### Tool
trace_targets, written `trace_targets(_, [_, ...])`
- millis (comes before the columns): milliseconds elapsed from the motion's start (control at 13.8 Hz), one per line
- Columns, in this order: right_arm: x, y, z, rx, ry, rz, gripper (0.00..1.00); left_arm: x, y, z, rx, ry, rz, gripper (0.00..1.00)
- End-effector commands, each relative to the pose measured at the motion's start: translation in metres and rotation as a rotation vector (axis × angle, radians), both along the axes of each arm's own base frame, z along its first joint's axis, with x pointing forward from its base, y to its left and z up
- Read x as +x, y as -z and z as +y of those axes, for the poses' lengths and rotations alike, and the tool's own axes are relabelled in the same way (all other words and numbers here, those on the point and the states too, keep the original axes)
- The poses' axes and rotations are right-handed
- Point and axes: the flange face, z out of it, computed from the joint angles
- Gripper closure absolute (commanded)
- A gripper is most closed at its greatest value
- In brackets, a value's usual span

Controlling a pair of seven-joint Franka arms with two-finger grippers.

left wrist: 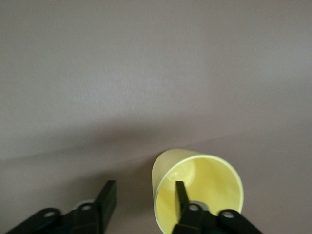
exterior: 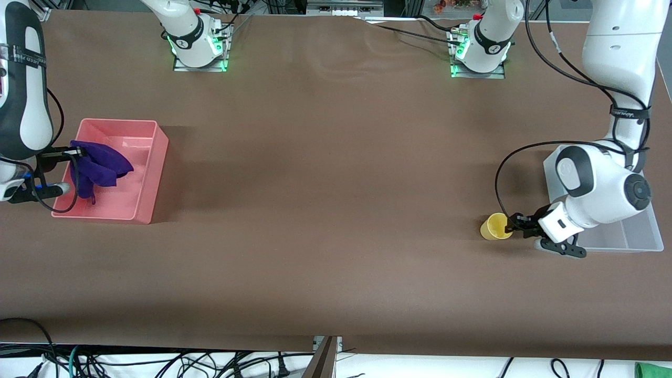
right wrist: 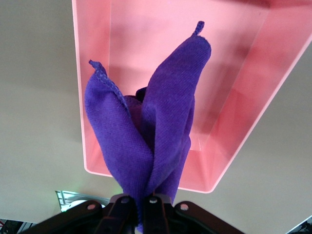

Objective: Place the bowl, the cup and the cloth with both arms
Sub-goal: 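Reach the left gripper to the yellow cup while the right gripper lowers the cloth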

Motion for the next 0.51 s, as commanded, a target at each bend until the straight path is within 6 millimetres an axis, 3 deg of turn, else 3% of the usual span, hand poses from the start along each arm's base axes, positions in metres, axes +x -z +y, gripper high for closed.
trace_targets(0, [-0.002, 0.010, -0.001, -0.005, -0.023, -0.012, 0.38, -0.011, 0.012, -0.008, -0.005, 0.006, 0.013, 0.95])
trace_targets(73, [-0.001, 0.011, -0.001, -0.003, -0.022, -0.018, 0.01, -0.012, 0.012, -0.013, -0.010, 0.015, 0.017, 1.00])
trace_targets(218, [0.001, 0.003, 0.001, 0.005, -0.016, -0.037, 0.00, -0.009, 0.004, -0.018, -0.014, 0.032, 0.007, 1.00])
trace_targets(436, [0.010, -0.024, 0.012, 0.012, -0.010, -0.089, 0.00, -0.011, -0.042, -0.007, -0.025, 0.078, 0.043, 1.00])
